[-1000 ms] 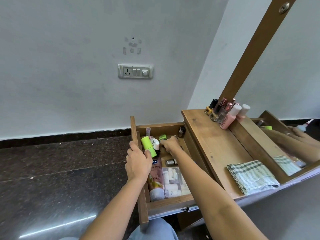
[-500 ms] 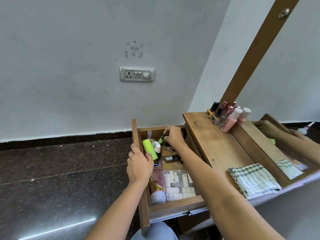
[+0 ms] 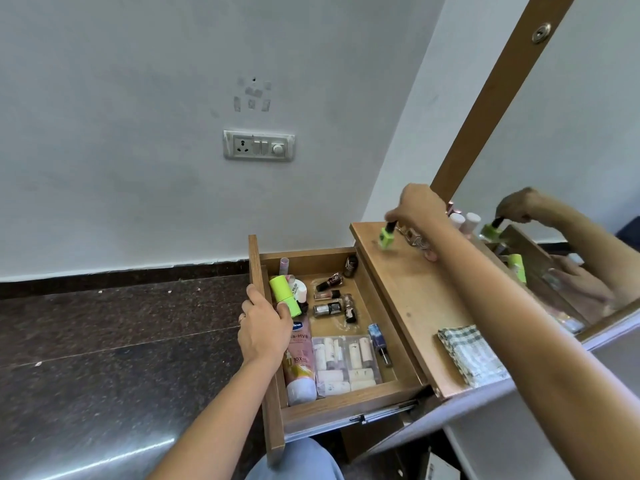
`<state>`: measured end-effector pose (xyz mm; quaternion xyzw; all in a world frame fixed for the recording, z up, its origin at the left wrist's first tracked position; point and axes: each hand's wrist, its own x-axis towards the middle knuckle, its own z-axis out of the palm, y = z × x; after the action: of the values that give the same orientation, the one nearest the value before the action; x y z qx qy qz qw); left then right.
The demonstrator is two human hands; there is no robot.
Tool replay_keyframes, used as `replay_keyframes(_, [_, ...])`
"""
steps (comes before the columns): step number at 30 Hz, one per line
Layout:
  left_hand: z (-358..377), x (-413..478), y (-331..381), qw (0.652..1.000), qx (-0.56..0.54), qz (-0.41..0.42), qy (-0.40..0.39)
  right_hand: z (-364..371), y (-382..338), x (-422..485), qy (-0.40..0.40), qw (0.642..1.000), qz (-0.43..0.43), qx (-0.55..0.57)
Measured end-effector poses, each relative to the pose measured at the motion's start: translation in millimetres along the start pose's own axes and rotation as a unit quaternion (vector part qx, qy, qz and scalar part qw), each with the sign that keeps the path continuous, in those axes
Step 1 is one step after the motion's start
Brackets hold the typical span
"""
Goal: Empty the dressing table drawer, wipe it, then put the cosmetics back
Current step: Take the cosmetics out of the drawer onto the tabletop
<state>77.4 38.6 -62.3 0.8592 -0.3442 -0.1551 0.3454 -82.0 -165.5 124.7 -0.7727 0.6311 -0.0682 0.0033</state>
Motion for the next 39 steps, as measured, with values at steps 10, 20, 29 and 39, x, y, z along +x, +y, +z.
replay_keyframes(10, [-0.3,-0.7,1.1,1.000,0.007,-0.001,0.002,15.7,38.3,12.9,0.014,0.985,0.076,-0.151])
replay_keyframes(20, [0.2,-0.2,1.4,1.000,0.009,-0.005,0.003,17.6,42.5,15.1,0.004,0.978,0.093,-0.189])
replay_keyframes(29, [-0.5,-1.0,1.2,1.000,0.006,-0.005,0.002,10.4,34.7,9.6,0.023,0.972,0.092,-0.215])
replay_keyframes(39, [-3.1,-2.0,3.0,1.000,-0.002,-0.006,-0.004,88.5,-62.8,-73.5,-0.138,0.970,-0.150,0.132])
